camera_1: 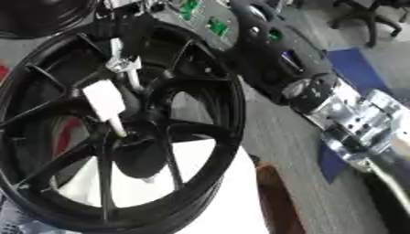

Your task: Pull the pin out of the wheel hub.

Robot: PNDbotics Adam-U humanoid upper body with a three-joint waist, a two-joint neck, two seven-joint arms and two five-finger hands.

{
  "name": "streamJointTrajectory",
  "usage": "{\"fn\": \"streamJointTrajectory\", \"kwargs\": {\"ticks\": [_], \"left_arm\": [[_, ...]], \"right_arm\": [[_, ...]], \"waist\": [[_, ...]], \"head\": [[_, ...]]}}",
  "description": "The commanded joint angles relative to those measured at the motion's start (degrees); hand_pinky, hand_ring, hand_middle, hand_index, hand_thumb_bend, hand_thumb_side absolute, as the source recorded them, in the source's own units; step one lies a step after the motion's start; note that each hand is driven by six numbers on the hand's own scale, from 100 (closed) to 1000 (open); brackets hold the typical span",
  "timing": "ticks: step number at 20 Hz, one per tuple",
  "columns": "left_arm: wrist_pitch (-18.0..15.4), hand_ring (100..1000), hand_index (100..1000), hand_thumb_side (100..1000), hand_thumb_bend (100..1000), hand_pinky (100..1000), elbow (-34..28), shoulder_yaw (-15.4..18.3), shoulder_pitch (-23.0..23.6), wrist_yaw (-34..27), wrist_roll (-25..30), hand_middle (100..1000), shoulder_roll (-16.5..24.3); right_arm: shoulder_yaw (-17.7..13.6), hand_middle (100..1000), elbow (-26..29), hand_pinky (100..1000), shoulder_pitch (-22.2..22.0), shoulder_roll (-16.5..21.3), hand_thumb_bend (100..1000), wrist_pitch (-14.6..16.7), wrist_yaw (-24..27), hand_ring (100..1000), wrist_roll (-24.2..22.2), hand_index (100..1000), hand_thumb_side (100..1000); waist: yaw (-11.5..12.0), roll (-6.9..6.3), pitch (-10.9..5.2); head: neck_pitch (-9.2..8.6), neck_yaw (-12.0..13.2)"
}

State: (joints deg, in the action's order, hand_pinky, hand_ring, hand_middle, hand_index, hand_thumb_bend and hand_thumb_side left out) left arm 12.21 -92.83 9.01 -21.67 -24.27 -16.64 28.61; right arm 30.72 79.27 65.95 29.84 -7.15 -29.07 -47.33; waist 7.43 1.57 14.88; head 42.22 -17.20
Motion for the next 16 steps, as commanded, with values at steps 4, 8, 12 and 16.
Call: {"fn": "streamJointTrajectory", "kwargs": {"ticks": [4,8,12,16], "left_arm": [[0.0,649,715,663,345,757,-0.7,0.6,-0.5,0.0,-0.1,593,0.9],[0.0,649,715,663,344,758,-0.8,0.5,-0.6,0.1,0.0,593,0.9],[-0.1,649,714,663,344,758,-0.8,0.5,-0.5,0.2,0.0,592,0.8],[0.0,649,714,664,344,759,-0.7,0.5,-0.5,0.2,0.0,592,0.8]], "right_arm": [[-0.9,773,-0.5,887,1.0,0.6,551,0.4,-0.5,833,-0.2,853,515],[-1.1,768,-1.1,884,1.0,0.6,561,0.5,-0.9,831,-0.3,852,513],[-1.4,750,-1.8,880,0.9,0.6,566,0.8,-1.8,824,-0.4,852,508],[-1.7,675,-2.2,878,0.9,0.6,564,1.0,-1.7,808,-0.6,822,496]], "waist": [[-0.1,-0.33,-0.83],[-0.1,-0.37,-0.83],[-0.1,-0.4,-0.79],[-0.2,-0.44,-0.76]], "head": [[-0.76,-0.2],[-0.91,-0.4],[-1.14,-0.4],[-1.13,-0.4]]}}
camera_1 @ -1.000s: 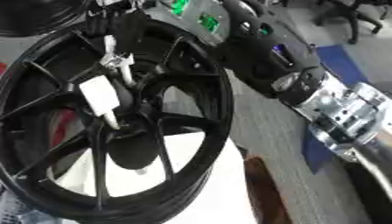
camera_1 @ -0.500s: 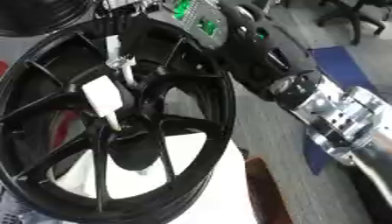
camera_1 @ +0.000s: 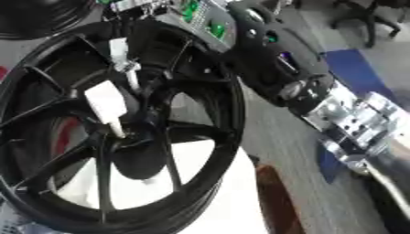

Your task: Pull the pin out of the wheel hub.

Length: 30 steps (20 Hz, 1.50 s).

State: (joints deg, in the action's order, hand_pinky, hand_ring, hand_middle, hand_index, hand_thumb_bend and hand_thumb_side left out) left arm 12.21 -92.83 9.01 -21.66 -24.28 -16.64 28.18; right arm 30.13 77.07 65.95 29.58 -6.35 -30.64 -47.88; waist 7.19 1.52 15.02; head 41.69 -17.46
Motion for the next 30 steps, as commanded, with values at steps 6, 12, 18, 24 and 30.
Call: {"fn": "streamJointTrajectory", "kwargs": {"ticks": [6,12,18,24,30], "left_arm": [[-0.1,649,714,664,343,760,-0.7,0.5,-0.5,0.3,0.1,592,1.2],[-0.1,648,713,664,342,761,-0.8,0.6,-0.5,0.4,0.1,592,1.2],[-0.1,646,713,663,341,762,-0.8,0.7,-0.4,0.4,-0.1,592,1.2],[-0.2,645,713,663,342,763,-0.8,0.7,-0.4,0.5,-0.1,592,1.2],[-0.1,644,713,663,341,764,-0.8,0.7,-0.4,0.6,-0.1,592,1.3]], "right_arm": [[-1.4,539,-0.3,873,1.0,0.9,549,-0.3,1.0,782,0.3,755,448],[-1.3,488,-0.7,871,0.9,0.8,534,-1.5,2.8,757,1.2,710,395],[-1.1,404,-1.0,858,1.0,0.7,493,-3.2,5.0,702,1.8,618,337],[-1.1,367,-0.9,844,1.3,0.9,409,-4.5,6.8,669,1.8,580,233],[-1.3,348,-0.8,837,1.7,1.2,367,-5.4,8.3,645,1.2,563,186]], "waist": [[0.0,-0.41,-0.95],[0.1,-0.39,-0.89],[0.2,-0.37,-0.96],[0.4,-0.36,-1.11],[0.4,-0.37,-1.2]], "head": [[-0.62,-0.2],[-0.57,-0.2],[-0.28,-0.2],[-0.24,-0.3],[-0.25,-0.3]]}}
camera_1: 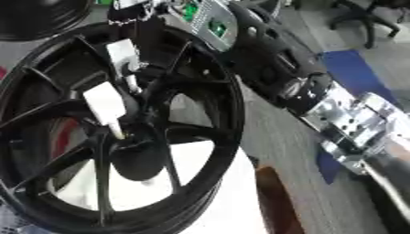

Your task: Pull the pin out of the wheel hub.

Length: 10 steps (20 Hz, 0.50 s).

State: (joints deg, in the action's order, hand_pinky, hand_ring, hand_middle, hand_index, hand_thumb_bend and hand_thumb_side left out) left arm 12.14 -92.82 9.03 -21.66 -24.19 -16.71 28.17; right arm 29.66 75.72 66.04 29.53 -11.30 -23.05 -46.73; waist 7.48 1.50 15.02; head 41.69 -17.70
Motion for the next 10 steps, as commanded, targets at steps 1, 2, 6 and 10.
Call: {"fn": "streamJointTrajectory", "kwargs": {"ticks": [1,2,6,10], "left_arm": [[0.0,644,713,663,341,764,-0.8,0.7,-0.4,0.5,0.0,592,1.3],[0.0,644,713,663,341,765,-0.7,0.7,-0.4,0.5,0.0,592,1.4],[-0.1,644,714,663,341,765,-0.7,0.7,-0.4,0.5,-0.1,591,1.4],[-0.1,643,714,663,341,766,-0.7,0.8,-0.4,0.5,-0.1,591,1.5]], "right_arm": [[-0.9,342,0.6,837,1.8,1.4,357,-0.7,1.0,640,0.1,558,187],[-1.1,339,0.7,837,2.0,1.5,353,-1.0,1.4,638,0.2,555,185],[-1.7,322,1.5,840,3.3,2.1,327,-2.1,3.6,627,0.2,543,173],[-2.9,317,2.1,842,5.0,2.8,313,-3.4,5.6,624,0.4,540,164]], "waist": [[0.1,-0.37,-1.24],[0.1,-0.38,-1.28],[0.1,-0.43,-1.42],[0.0,-0.5,-1.56]], "head": [[-0.2,0.0],[-0.16,0.0],[-0.06,0.0],[-0.03,0.1]]}}
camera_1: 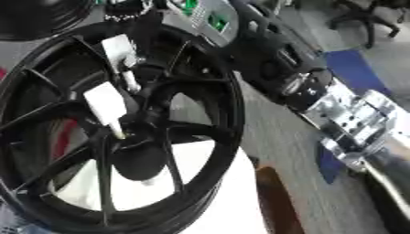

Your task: Pull the pin out of the wheel hub.

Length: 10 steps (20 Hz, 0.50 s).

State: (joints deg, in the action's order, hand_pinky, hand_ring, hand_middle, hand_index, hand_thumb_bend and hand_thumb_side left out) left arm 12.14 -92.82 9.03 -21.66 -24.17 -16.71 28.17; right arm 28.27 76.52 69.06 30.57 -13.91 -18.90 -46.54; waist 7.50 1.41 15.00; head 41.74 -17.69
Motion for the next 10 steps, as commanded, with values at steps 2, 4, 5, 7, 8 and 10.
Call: {"fn": "streamJointTrajectory", "kwargs": {"ticks": [2,4,5,7,8,10], "left_arm": [[-0.1,642,714,663,341,766,-0.7,0.8,-0.3,0.4,-0.1,591,1.5],[-0.2,642,714,663,341,767,-0.7,0.9,-0.2,0.5,-0.1,590,1.6],[-0.2,642,714,663,341,767,-0.7,0.9,-0.2,0.5,-0.2,590,1.7],[-0.2,642,714,663,341,767,-0.6,1.1,0.0,0.5,-0.3,590,1.9],[-0.3,642,714,663,341,767,-0.6,1.1,0.1,0.4,-0.4,590,2.0],[-0.3,641,714,662,341,767,-0.6,1.3,0.3,0.4,-0.5,590,2.2]], "right_arm": [[-2.5,313,1.6,846,2.9,2.4,289,-1.5,2.8,621,0.8,539,151],[-3.9,312,2.1,849,3.5,4.0,275,-2.2,4.5,620,1.7,540,142],[-4.5,312,2.4,851,3.7,4.8,266,-2.6,5.3,619,2.2,541,133],[-6.6,309,3.0,858,4.1,7.3,236,-3.6,7.1,617,3.7,541,110],[-7.9,309,3.3,859,4.1,8.8,230,-4.2,8.1,616,4.6,541,108],[-10.7,307,4.1,866,3.6,11.7,201,-5.3,10.0,614,6.5,541,100]], "waist": [[-0.1,-0.49,-1.61],[-0.3,-0.48,-1.68],[-0.4,-0.46,-1.72],[-0.8,-0.42,-1.8],[-1.0,-0.42,-1.83],[-1.4,-0.46,-1.88]], "head": [[-0.09,0.3],[-0.13,0.4],[-0.15,0.6],[-0.06,1.0],[0.03,1.2],[0.25,1.8]]}}
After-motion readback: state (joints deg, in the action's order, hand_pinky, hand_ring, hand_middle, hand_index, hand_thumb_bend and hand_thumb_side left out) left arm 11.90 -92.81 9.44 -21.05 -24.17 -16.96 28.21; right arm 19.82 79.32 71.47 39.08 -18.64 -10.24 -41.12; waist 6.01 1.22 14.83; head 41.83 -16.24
